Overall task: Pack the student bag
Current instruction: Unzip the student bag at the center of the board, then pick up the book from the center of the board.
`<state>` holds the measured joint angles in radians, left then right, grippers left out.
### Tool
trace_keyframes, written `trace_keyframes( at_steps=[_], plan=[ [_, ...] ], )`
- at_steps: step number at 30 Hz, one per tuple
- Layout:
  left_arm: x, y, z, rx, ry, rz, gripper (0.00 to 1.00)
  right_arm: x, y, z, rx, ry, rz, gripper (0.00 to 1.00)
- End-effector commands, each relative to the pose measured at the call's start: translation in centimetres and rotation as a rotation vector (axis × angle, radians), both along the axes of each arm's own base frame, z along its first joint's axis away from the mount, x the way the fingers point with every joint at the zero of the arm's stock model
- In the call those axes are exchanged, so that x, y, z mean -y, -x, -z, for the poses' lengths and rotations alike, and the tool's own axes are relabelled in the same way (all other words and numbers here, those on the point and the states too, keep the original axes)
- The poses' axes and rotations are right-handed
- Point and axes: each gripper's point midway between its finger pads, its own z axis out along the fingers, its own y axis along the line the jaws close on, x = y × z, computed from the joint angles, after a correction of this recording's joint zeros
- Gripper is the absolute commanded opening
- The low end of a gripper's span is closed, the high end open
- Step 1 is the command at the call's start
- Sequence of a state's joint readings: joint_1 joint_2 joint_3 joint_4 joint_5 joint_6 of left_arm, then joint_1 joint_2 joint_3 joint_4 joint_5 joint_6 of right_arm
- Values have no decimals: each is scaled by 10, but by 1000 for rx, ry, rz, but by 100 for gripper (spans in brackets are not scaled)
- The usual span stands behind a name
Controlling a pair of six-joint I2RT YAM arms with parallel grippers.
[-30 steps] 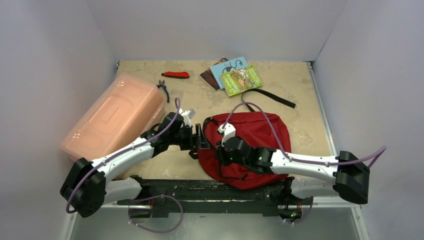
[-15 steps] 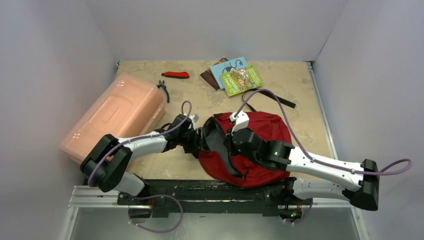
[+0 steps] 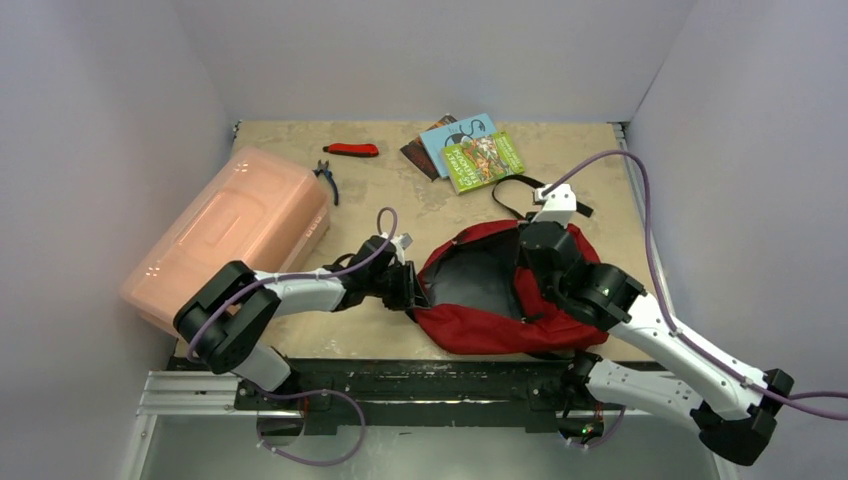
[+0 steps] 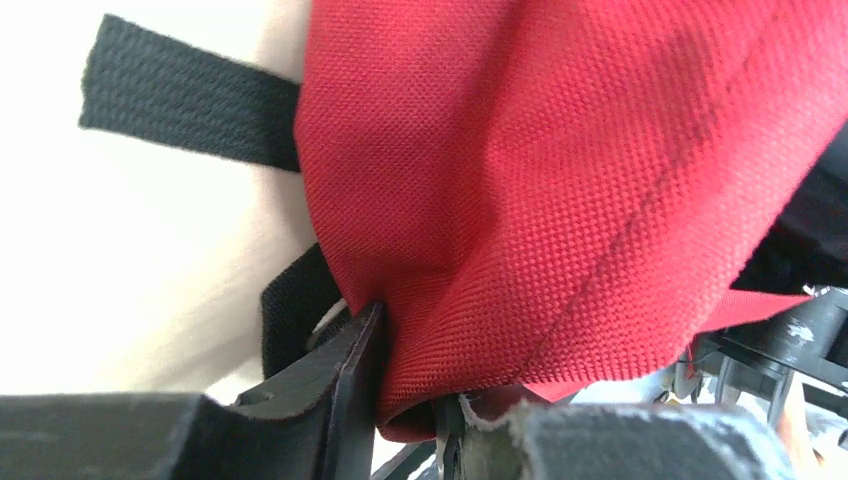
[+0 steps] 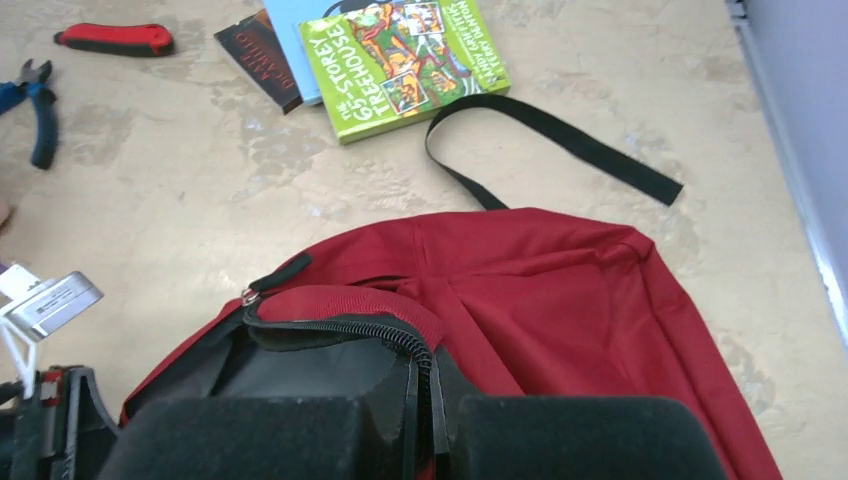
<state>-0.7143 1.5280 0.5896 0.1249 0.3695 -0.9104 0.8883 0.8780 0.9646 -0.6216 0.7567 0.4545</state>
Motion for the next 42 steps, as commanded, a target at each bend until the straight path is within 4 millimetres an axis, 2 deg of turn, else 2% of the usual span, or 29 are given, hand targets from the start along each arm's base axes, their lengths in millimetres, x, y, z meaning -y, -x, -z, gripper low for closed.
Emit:
trace_keyframes(
  at_steps=[1, 4, 6, 9, 11, 12, 14, 15, 17, 19, 21, 23, 27, 30, 32, 34, 39, 42],
  plan=[
    [33, -12, -33, 63, 92, 33, 21, 4, -17, -51, 118, -31, 13, 0],
    [44, -13, -40, 61, 113, 48, 21, -12, -12, -45, 86, -59, -82, 0],
    [49, -13, -42, 66, 119, 62, 22, -39, -2, -27, 26, -123, -210, 0],
    [49, -14, -41, 66, 108, 68, 26, -84, 21, 19, -130, -226, -417, 15],
    [45, -15, -38, 76, 84, 67, 31, -101, 32, 48, -242, -275, -455, 37],
    [42, -14, -38, 85, 75, 65, 36, -107, 35, 54, -279, -294, -467, 47],
    [34, -14, -37, 106, 48, 60, 49, -121, 42, 48, -308, -326, -540, 47],
    [28, -13, -35, 113, 29, 57, 56, -127, 41, 32, -283, -355, -562, 64],
    [17, -11, -36, 127, -1, 54, 66, -135, 43, -5, -203, -387, -647, 79],
    [3, -8, -37, 136, -37, 56, 73, -134, 36, -41, -109, -407, -655, 91],
    [-12, -6, -43, 175, -77, 55, 77, -135, 20, -63, -65, -403, -651, 97],
    [-29, -4, -48, 211, -126, 38, 81, -135, -5, -72, -51, -392, -610, 98],
    [-56, 2, -67, 285, -182, -1, 86, -129, -79, -57, -72, -343, -399, 99],
    [-71, 11, -84, 326, -189, -14, 87, -127, -138, -26, -66, -140, -278, 99],
    [-80, 15, -95, 351, -185, -31, 88, -113, -179, -6, -61, 43, -139, 99],
    [-87, 21, -108, 378, -162, -50, 89, -117, -211, 14, -68, 161, -96, 99],
    [-98, 33, -135, 440, -89, -81, 91, -125, -265, 64, -87, 368, -23, 99],
    [-103, 38, -145, 457, -78, -83, 92, -123, -280, 89, -116, 468, 20, 99]
  ],
)
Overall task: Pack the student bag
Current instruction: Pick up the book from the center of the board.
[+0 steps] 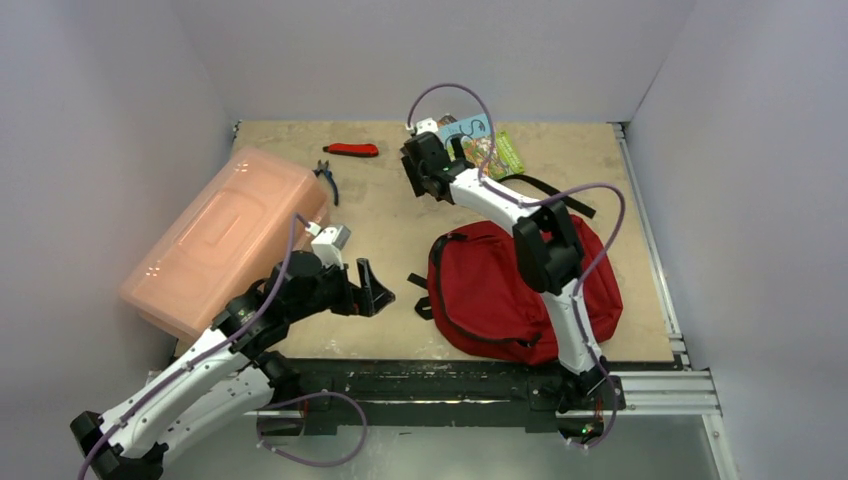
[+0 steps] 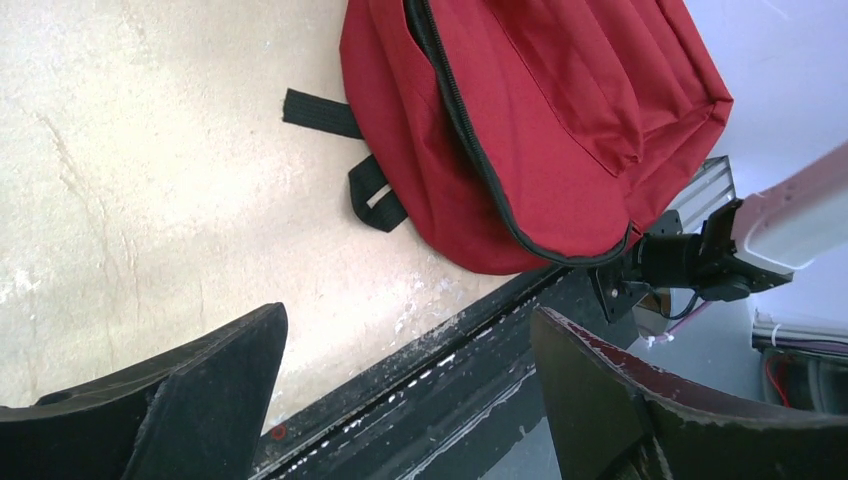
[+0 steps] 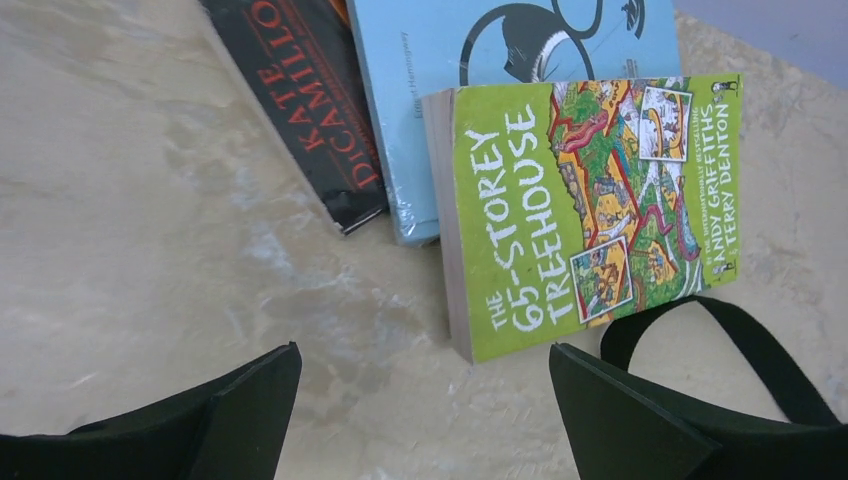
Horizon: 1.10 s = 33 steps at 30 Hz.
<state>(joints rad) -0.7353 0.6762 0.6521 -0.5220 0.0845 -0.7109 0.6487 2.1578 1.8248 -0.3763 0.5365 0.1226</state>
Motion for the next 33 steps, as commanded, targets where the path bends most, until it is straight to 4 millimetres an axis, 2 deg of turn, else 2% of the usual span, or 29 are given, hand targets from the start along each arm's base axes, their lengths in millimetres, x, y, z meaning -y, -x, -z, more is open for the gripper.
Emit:
trace_keyframes(
  at_steps=[1, 7, 19, 26, 33],
  plan=[
    [-13, 7, -2, 5, -34, -10, 92, 22, -29, -30, 115, 211, 86, 99],
    [-15, 10, -3, 11, -31, -5, 92, 31, -41, 7, 107, 347, 141, 94],
    [-9, 9, -2, -1, -15, 7, 92, 36, -62, 33, 163, 455, 213, 91],
    [-10, 9, -1, -4, -20, 5, 92, 48, -60, 49, 152, 504, 261, 89],
    [-7, 10, -6, -6, 4, 9, 92, 61, -42, 70, 105, 499, 272, 85]
  ],
)
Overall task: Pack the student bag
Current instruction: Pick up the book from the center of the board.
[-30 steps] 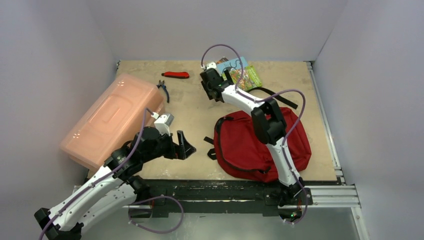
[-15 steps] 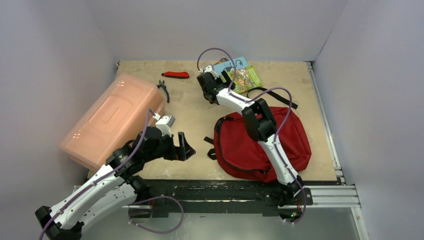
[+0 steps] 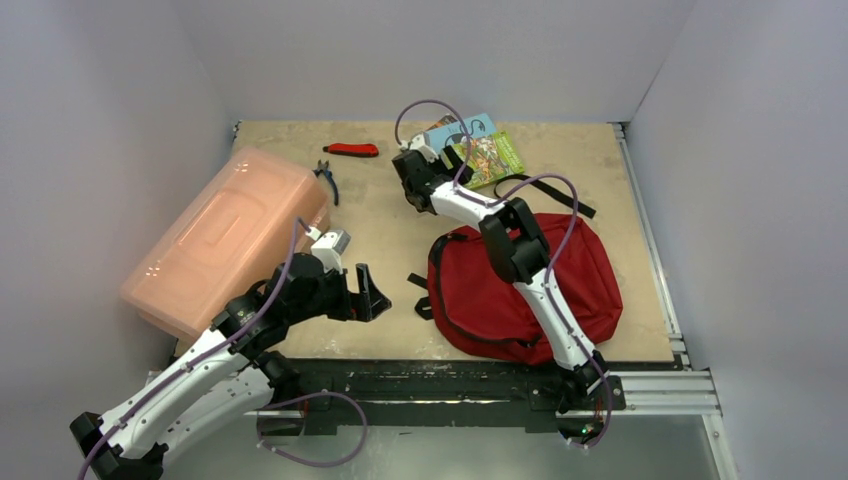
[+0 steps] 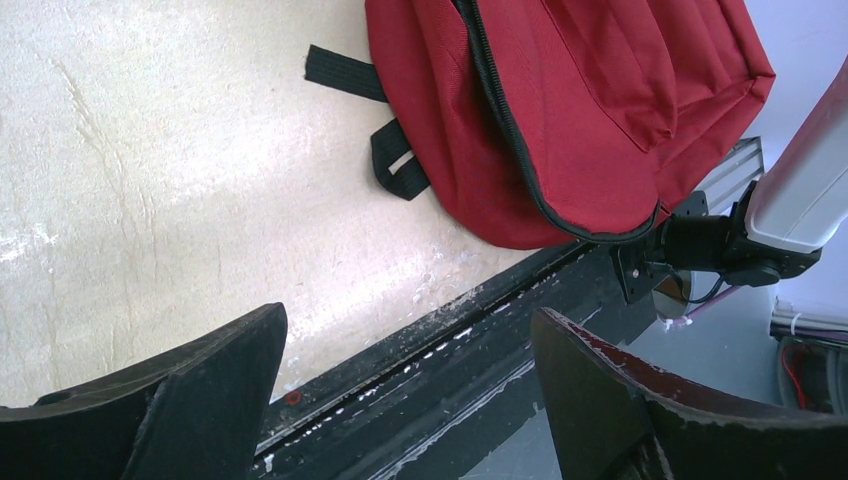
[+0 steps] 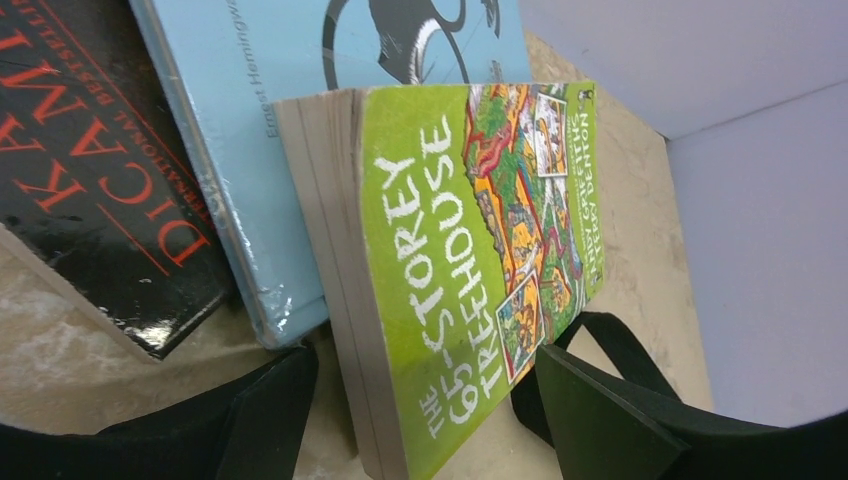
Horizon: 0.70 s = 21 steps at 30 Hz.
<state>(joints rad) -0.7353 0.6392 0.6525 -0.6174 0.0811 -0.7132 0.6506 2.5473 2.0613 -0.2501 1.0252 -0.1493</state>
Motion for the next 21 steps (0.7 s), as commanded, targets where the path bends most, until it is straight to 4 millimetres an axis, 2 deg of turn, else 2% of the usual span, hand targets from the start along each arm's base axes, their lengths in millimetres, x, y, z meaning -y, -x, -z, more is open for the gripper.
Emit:
trace_keyframes(
  at_steps=[1, 5, 10, 13, 16, 17, 20, 21],
  plan=[
    [6, -2, -15, 35, 45, 15, 92, 18, 9, 6, 2, -12, 52, 85],
    [7, -1, -14, 25, 54, 20, 92, 29, 6, 9, 2, -3, 71, 84],
    [7, 0, -15, 26, 59, 16, 92, 34, -2, 1, 38, 34, 58, 69],
    [8, -1, -15, 22, 57, 19, 92, 31, -5, -6, 38, 36, 33, 52],
    [8, 0, -18, 21, 65, 19, 91, 30, -4, -22, 58, 22, 6, 36],
    [8, 0, -18, 23, 66, 17, 91, 31, -3, -31, 73, 15, -1, 30],
    [7, -2, -19, 23, 58, 9, 91, 36, 6, -59, 91, -4, 11, 3],
    [7, -3, -19, 22, 57, 4, 91, 36, 8, -69, 89, -31, 11, 0]
  ],
)
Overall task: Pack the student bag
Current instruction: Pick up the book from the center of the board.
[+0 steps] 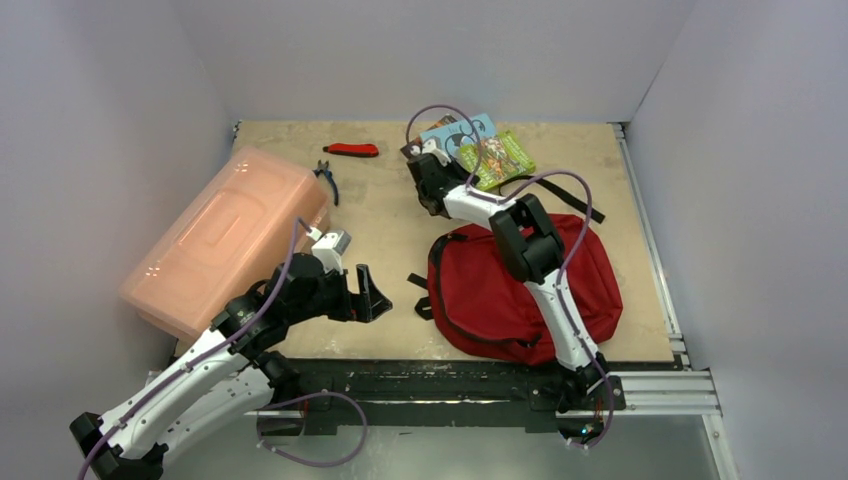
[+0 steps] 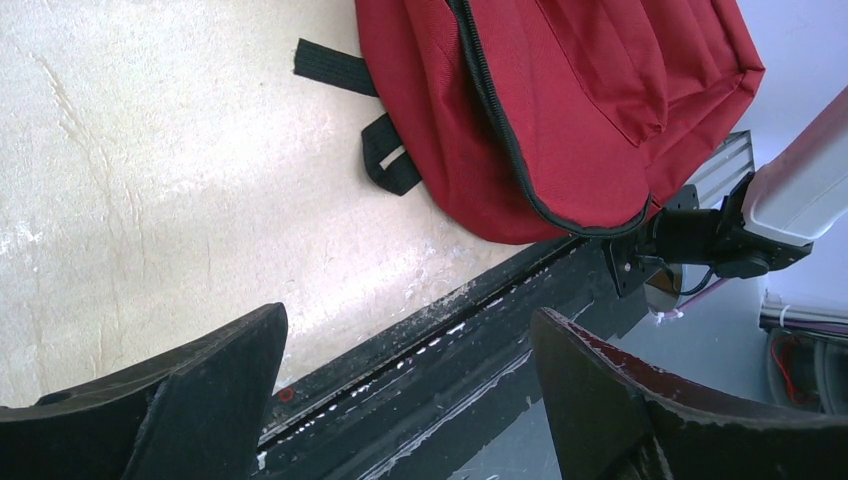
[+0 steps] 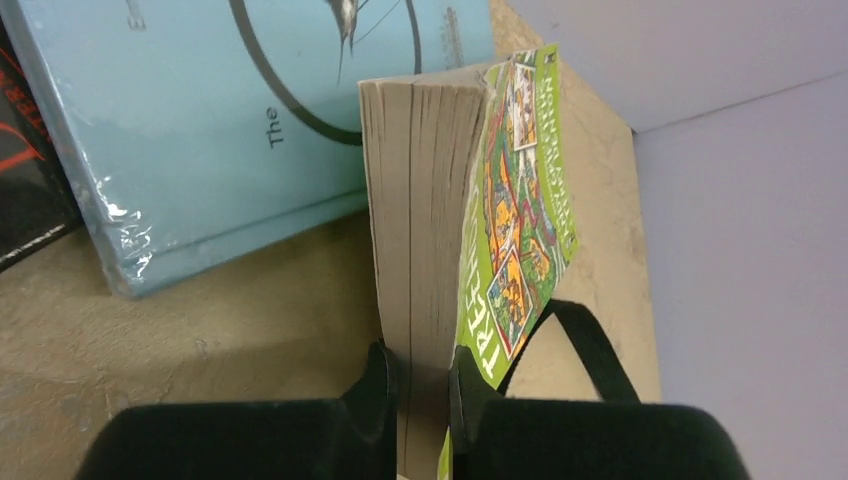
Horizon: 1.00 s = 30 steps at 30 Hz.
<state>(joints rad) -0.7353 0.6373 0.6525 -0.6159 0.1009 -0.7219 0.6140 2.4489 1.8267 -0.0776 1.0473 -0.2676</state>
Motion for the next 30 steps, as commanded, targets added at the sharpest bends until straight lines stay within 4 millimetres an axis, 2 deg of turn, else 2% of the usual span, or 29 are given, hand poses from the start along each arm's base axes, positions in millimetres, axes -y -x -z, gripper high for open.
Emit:
trace_keyframes(
  at_steps=[1, 3, 4, 7, 9, 11, 13, 15, 17, 21, 22, 23, 26, 27, 30],
  plan=[
    [5, -6, -18, 29, 43, -14, 91, -5, 1, -85, 109, -159, -15, 0],
    [6, -8, -20, 21, 57, -31, 91, -7, 12, -108, 115, -228, -57, 0],
    [7, -10, -20, 12, 69, -46, 91, -7, 18, -129, 136, -270, -84, 0],
    [15, -13, -24, -43, 128, -78, 91, -18, 37, -159, 136, -437, -182, 0],
    [23, -15, -27, -89, 170, -82, 91, -32, 53, -176, 118, -554, -282, 0],
    [28, -20, -31, -130, 207, -84, 89, -54, 73, -196, 110, -764, -362, 0],
    [29, -25, -37, -143, 240, -90, 88, -63, 93, -212, 99, -892, -410, 0],
    [27, -33, -46, -108, 246, -99, 88, -78, 116, -222, 44, -1026, -466, 0],
    [24, -39, -63, -40, 238, -96, 88, -87, 137, -227, -19, -1077, -556, 0],
    [11, -48, -86, 59, 196, -134, 91, -115, 181, -245, -90, -1203, -822, 0],
    [8, -50, -91, 67, 204, -155, 92, -117, 189, -247, -84, -1219, -867, 0],
    [7, -50, -98, 66, 226, -172, 92, -118, 196, -238, -99, -1230, -896, 0],
    [11, -44, -118, 23, 319, -191, 90, -121, 212, -229, -117, -1256, -976, 0],
    [13, -42, -125, 12, 341, -188, 89, -128, 227, -234, -177, -1418, -949, 0],
    [10, -42, -138, 18, 338, -196, 89, -130, 249, -251, -194, -1513, -1017, 0]
  ],
)
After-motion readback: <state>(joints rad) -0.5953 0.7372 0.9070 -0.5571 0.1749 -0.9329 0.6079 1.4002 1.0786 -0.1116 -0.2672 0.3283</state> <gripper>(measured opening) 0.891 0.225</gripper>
